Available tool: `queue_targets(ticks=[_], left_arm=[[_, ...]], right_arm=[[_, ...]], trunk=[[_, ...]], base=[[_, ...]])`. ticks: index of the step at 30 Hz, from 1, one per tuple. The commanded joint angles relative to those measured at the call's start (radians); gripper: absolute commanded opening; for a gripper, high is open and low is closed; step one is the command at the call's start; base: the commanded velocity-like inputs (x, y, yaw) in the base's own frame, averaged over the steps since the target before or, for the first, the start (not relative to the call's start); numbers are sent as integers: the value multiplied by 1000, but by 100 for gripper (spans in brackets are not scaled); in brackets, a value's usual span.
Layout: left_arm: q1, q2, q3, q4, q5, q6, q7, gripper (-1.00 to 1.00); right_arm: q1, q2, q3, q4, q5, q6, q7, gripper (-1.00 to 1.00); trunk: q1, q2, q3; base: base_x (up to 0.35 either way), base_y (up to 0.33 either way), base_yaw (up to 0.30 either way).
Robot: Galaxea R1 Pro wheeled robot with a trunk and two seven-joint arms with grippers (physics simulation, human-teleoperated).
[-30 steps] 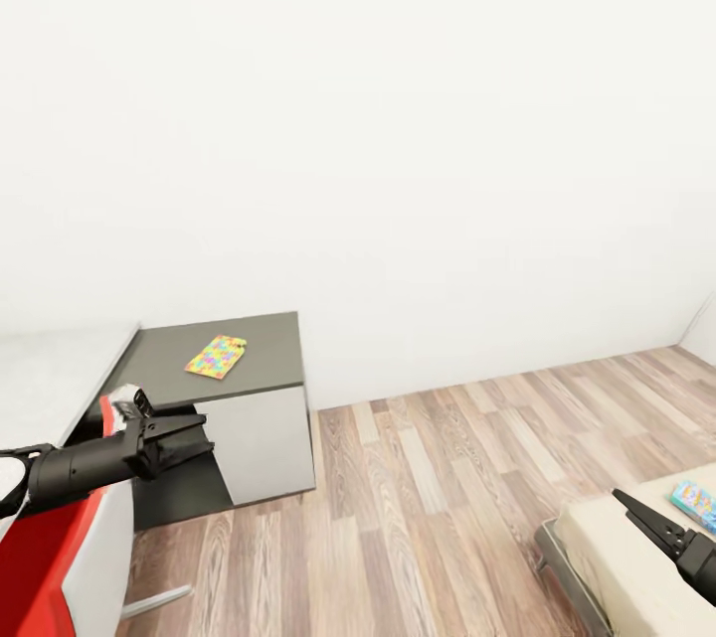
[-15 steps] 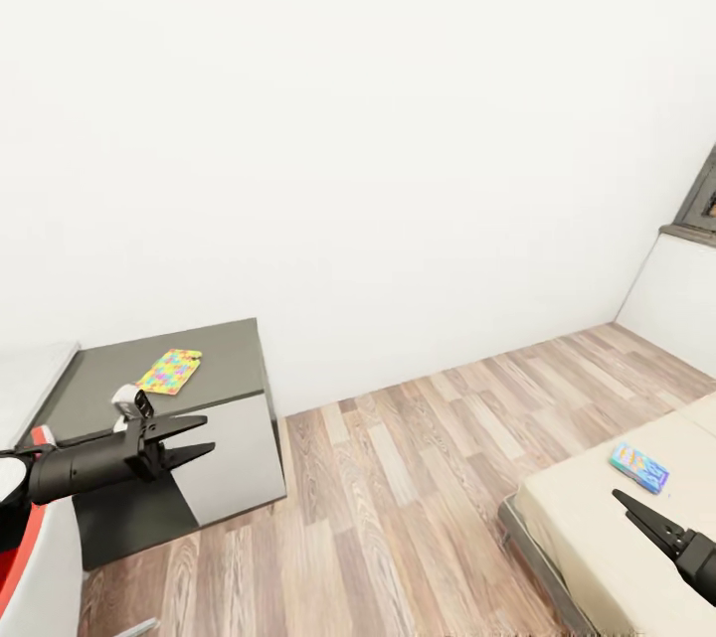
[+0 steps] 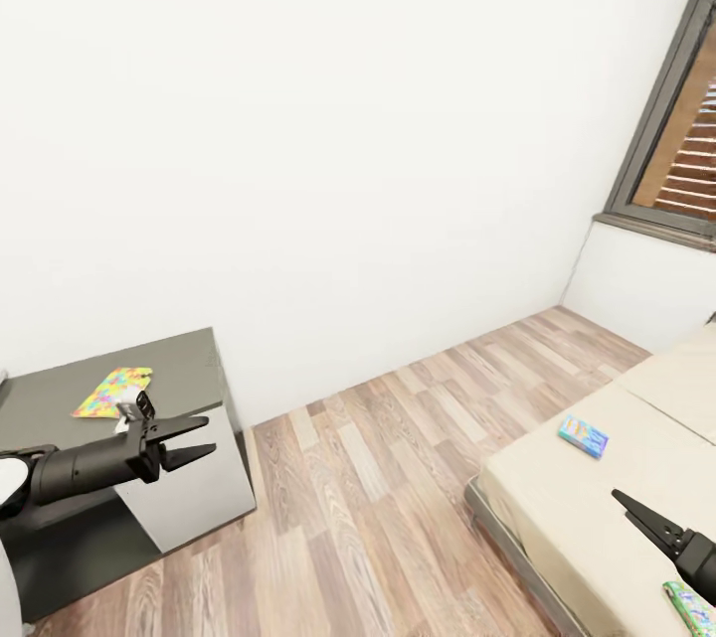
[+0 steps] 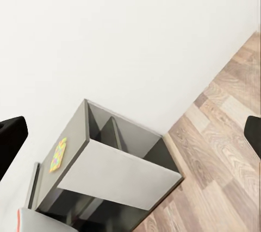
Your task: Put all the toys in the child's room - the three board games (two on the bed and one on the table), the two jigsaw puzzles on the table, and the tennis ball on the table - inside the toy box on the table in the child's room.
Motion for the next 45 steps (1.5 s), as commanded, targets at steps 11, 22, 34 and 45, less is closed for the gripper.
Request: queue_targets(ticks=[11, 22, 34, 45], left_arm=[[-2, -7, -2, 1, -5, 1, -4, 100], [-2, -9, -2, 0, -5, 1, 1, 100], [-3, -11, -1, 0, -42, -1, 3, 100], [-4, -13, -1, 0, -48, -3, 4, 100]], right_arm=[[0, 0, 0, -1, -2, 5, 0, 100], [0, 0, 0, -1, -2, 5, 0, 100], [0, 0, 0, -1, -2, 5, 0, 100], [0, 0, 0, -1, -3, 6, 0, 100]], trunk=[[1, -2, -2], [1, -2, -2], [1, -2, -2], [1, -2, -2]], base=[[0, 0, -281], [0, 0, -281], [0, 0, -281], [0, 0, -281]])
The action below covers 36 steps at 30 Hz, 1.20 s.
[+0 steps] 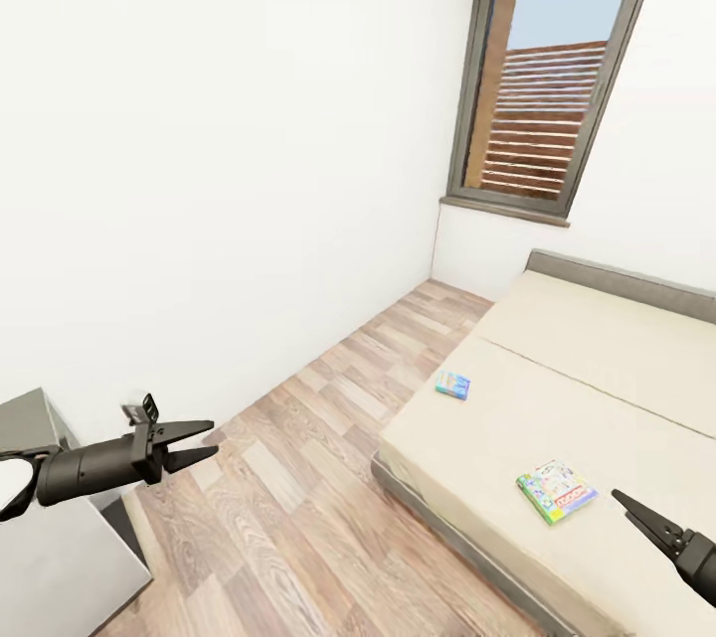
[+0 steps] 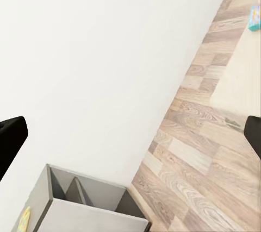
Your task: Put all the toys in the child's room - the three board games (two on the bed and one on the table), the two jigsaw puzzles on the table, and the tennis ball on the table - inside the toy box on the table in the child's room.
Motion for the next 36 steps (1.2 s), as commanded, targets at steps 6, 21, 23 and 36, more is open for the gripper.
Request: queue_targets(ticks=[6, 21, 23, 36], left_arm=[[-2, 1, -2, 1, -4, 0, -7, 100], [-2, 0, -2, 1, -5, -1, -5, 100], [-2, 0, -2, 1, -5, -1, -5, 100], [-2, 1, -2, 1, -5, -1, -5, 100]], right_arm=[[0, 0, -1, -1, -2, 4, 1, 100], [0, 0, -2, 0, -1, 4, 1, 100], [0, 0, -2, 1, -1, 5, 2, 100], [0, -5, -2, 20, -3, 2, 2, 100]], trunk=[[1, -2, -2], [1, -2, -2], [1, -2, -2], [1, -2, -2]], base=[[0, 0, -281], [0, 0, -281], [0, 0, -281], [0, 0, -281]])
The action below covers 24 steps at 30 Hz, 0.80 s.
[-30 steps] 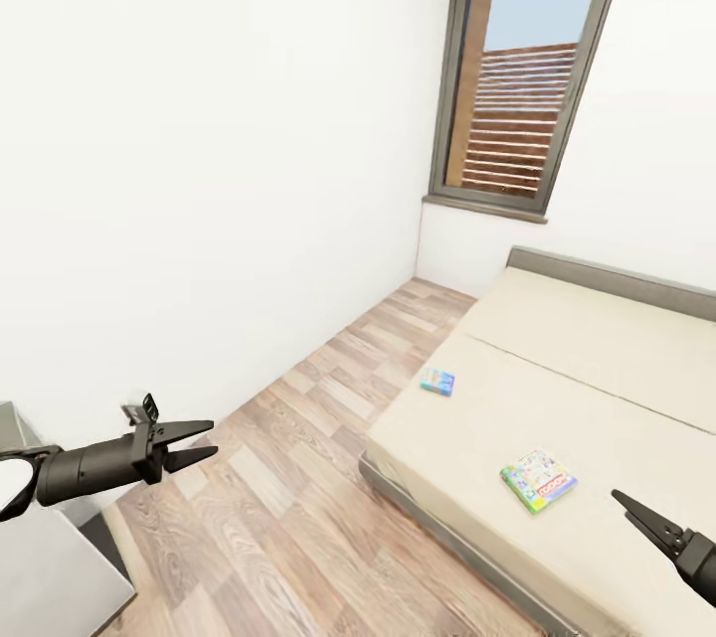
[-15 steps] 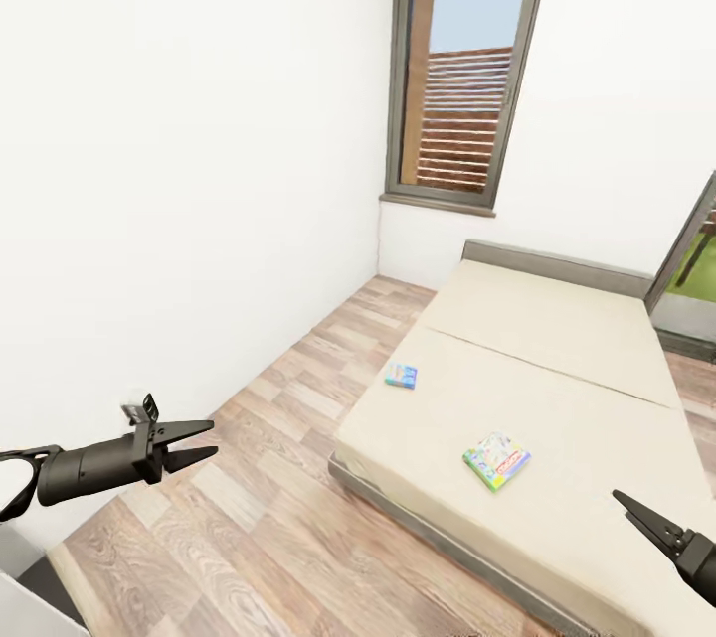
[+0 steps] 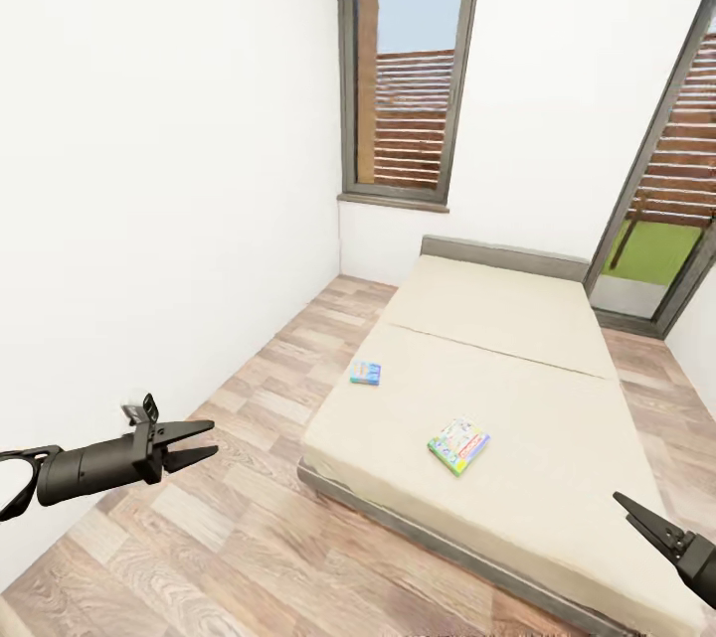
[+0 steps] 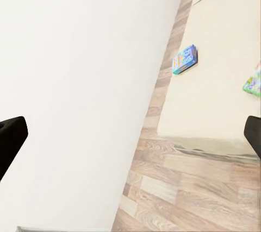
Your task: Put all the toys in the child's room - the three board games (two on the bed and one on the table), the two jigsaw puzzles on the table, and the tennis ball on the table - inside the toy box on the table in the child's room.
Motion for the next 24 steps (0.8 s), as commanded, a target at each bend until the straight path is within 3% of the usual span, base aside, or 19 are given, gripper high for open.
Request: queue_targets(ticks=[1, 24], left_arm=[[-2, 1, -2, 1, -4, 1, -7, 100], [-3, 1, -5, 1, -7, 1, -5, 100]], right_arm=[[0, 0, -1, 0, -2, 5, 1, 100], [-8, -7, -2, -5, -1, 10, -8, 100]], trunk=[[1, -2, -2], [1, -2, -2]], base=[[0, 0, -281], [0, 0, -281]])
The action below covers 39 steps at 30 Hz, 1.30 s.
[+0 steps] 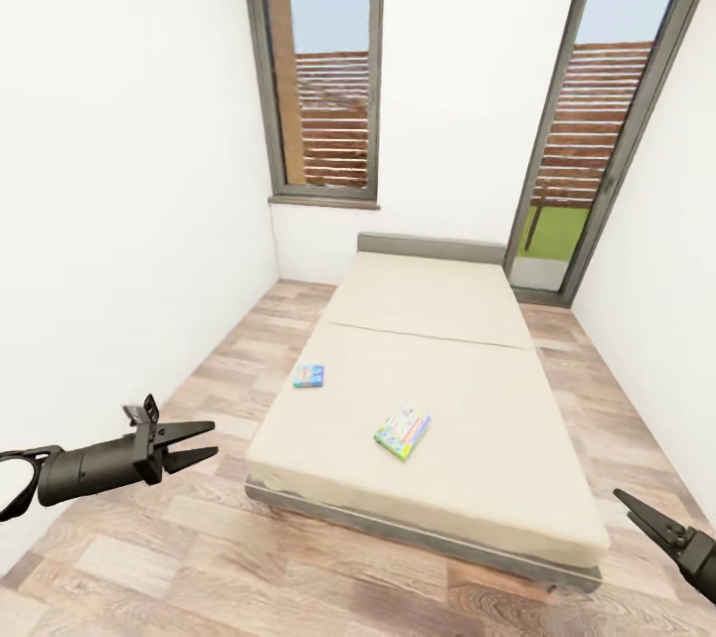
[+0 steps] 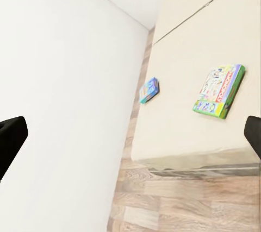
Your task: Put all the toys in the child's room - the three board games (two on the bed and one on the table), the two jigsaw puzzles on the table, and the tennis ball on the table - inside the toy box on the table in the child's room.
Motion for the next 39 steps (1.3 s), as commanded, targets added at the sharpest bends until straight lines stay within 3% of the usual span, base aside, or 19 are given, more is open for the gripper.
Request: queue_targets(ticks=[1, 4, 8, 11, 14, 17, 20, 22, 24, 25, 27, 29, 30, 33, 39], left_arm=[[-2, 0, -2, 1, -8, 1, -5, 100], [-6, -1, -1, 1, -56, -2, 20, 100], [-11, -17, 1, 1, -118, -4, 59, 100], [-13, -42, 2, 1, -135, -4, 84, 100], [-14, -76, 2, 1, -144, -3, 151, 100], [-16, -99, 2, 1, -146, -6, 258, 100], [-34, -167, 3, 1, -147, -8, 411, 100], [-77, -218, 2, 1, -145, -8, 520, 100], [-154, -302, -2, 5, -142, -6, 682, 100], [-170, -325, -4, 8, -142, -5, 727, 100], [-210, -406, -10, 36, -143, -2, 915, 100], [-226, -455, -12, 74, -144, -4, 1089, 100], [-230, -468, -14, 89, -145, -7, 1159, 100], [-235, -481, -8, 110, -145, -10, 1258, 100], [-237, -488, -13, 109, -144, -12, 1310, 100]], right_arm=[[-4, 0, -1, -2, -2, 5, 1, 100], [-42, 0, -1, -6, 2, 5, -9, 100], [-88, 9, 1, -4, 10, 1, -70, 100], [-103, 12, 4, 0, 9, -7, -156, 100], [-113, 13, 31, -7, 4, -10, -296, 100], [-116, 6, 46, -22, 2, -9, -365, 100], [-117, 0, 52, -31, 2, -7, -411, 100], [-118, -1, 55, -34, 1, -8, -435, 100], [-118, 1, 58, -37, 1, -9, -460, 100], [-118, 2, 59, -38, 1, -9, -466, 100], [-118, 4, 73, -40, 2, -10, -495, 100], [-118, 6, 102, -51, 5, -11, -535, 100], [-119, 7, 119, -56, 7, -11, -563, 100], [-119, 9, 161, -74, 8, -11, -645, 100], [-167, 14, 317, -95, 15, -11, -810, 100]], trunk=[[1, -2, -2], [1, -2, -2], [1, -2, -1], [1, -2, 0], [1, -2, 1], [1, -2, 3], [1, -2, 4], [1, -2, 5], [1, -2, 6], [1, -2, 7], [1, -2, 8], [1, -2, 9], [1, -2, 10], [1, -2, 11], [1, -2, 16]], base=[[0, 0, -281], [0, 0, -281], [0, 0, -281], [0, 0, -281], [0, 0, -281], [0, 0, -281], [0, 0, -281], [0, 0, -281], [0, 0, -281], [0, 0, -281], [0, 0, -281], [0, 0, -281], [0, 0, -281], [0, 0, -280], [0, 0, -263]])
